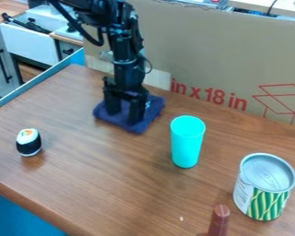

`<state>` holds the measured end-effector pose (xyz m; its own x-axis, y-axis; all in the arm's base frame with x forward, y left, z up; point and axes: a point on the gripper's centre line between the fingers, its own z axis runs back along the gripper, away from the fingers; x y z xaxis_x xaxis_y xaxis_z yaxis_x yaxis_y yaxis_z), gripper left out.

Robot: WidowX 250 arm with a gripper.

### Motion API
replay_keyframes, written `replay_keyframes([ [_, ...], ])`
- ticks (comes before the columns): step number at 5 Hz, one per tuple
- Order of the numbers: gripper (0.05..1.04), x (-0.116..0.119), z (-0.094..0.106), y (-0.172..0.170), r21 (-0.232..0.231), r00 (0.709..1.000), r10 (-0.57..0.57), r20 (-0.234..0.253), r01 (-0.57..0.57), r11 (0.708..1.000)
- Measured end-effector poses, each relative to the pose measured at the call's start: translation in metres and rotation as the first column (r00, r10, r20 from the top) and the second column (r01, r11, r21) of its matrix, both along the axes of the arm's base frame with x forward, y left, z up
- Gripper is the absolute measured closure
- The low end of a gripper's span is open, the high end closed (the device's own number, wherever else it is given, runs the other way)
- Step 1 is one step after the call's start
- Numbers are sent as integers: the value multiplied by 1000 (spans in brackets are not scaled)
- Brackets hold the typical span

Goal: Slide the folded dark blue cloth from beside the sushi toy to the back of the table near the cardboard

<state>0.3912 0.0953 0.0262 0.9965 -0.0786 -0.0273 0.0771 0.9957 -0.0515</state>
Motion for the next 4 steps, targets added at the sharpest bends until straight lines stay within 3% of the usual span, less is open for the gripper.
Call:
replay_keyframes([
  [1, 83, 7, 1, 2, -3, 1000, -6, -8, 6, 1000],
  [3, 83, -27, 10, 5, -24, 1000, -9, 5, 9, 1000],
  [4, 83, -40, 28, 8, -12, 1000, -5, 21, 5, 1000],
])
